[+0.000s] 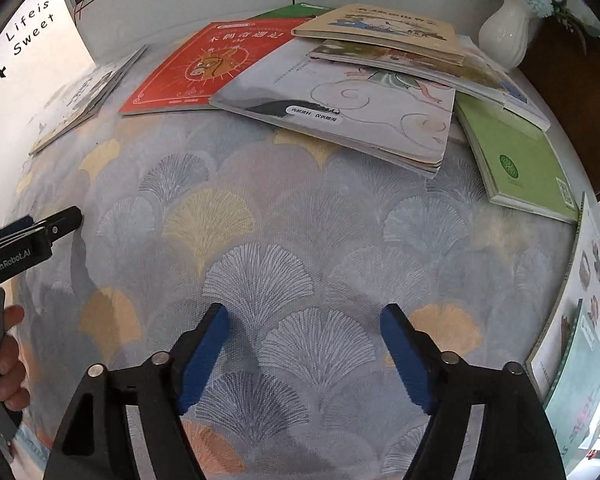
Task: Organize books
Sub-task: 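Lower the white book onto the rug and open both tools, then move the left tool toward the green girl-cover book, then grasp the green book with the left tool while the right tool grips it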
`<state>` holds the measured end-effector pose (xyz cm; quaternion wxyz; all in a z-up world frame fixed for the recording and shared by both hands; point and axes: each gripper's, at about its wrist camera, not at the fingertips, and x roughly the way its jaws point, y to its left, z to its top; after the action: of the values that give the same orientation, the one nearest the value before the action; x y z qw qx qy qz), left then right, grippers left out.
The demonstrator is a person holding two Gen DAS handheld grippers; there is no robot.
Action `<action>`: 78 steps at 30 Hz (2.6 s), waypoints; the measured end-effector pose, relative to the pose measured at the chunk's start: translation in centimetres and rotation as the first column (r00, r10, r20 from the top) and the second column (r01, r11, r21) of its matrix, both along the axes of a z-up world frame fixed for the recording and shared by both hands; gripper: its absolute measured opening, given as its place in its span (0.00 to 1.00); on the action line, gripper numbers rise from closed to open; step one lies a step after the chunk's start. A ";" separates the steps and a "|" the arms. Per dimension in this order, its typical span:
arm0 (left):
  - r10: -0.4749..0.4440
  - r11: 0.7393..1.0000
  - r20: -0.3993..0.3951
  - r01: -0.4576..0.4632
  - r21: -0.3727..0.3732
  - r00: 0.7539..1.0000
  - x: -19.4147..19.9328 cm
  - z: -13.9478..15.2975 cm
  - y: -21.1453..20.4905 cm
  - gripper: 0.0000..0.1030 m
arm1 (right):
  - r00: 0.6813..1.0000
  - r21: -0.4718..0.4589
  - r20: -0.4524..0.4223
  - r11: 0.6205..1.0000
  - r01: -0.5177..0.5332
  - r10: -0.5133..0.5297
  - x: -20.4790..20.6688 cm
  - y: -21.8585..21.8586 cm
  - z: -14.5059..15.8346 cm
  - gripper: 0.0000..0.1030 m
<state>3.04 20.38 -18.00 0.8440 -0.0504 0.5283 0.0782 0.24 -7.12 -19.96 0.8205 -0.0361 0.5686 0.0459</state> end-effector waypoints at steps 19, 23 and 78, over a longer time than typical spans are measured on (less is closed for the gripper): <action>-0.003 1.000 0.086 0.001 0.015 0.996 -1.2 -0.2 0.1 1.00 | 0.998 0.001 -0.028 0.999 0.049 -0.049 0.6 1.3 -1.2 1.00; -0.049 0.999 0.057 0.048 0.019 0.997 -0.5 -0.1 0.3 1.00 | 0.998 0.002 -0.019 0.999 0.052 -0.052 0.6 1.4 -1.3 1.00; -0.804 0.488 0.070 0.723 -0.489 0.590 -13.1 3.5 -37.3 0.09 | 0.883 0.359 -0.127 0.809 0.466 -0.452 -21.6 -29.0 0.0 0.49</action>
<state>-10.06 -16.88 -14.54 0.7026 -0.0056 0.5659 -0.4314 -21.36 -36.13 -19.97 0.7883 0.2622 0.5549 -0.0438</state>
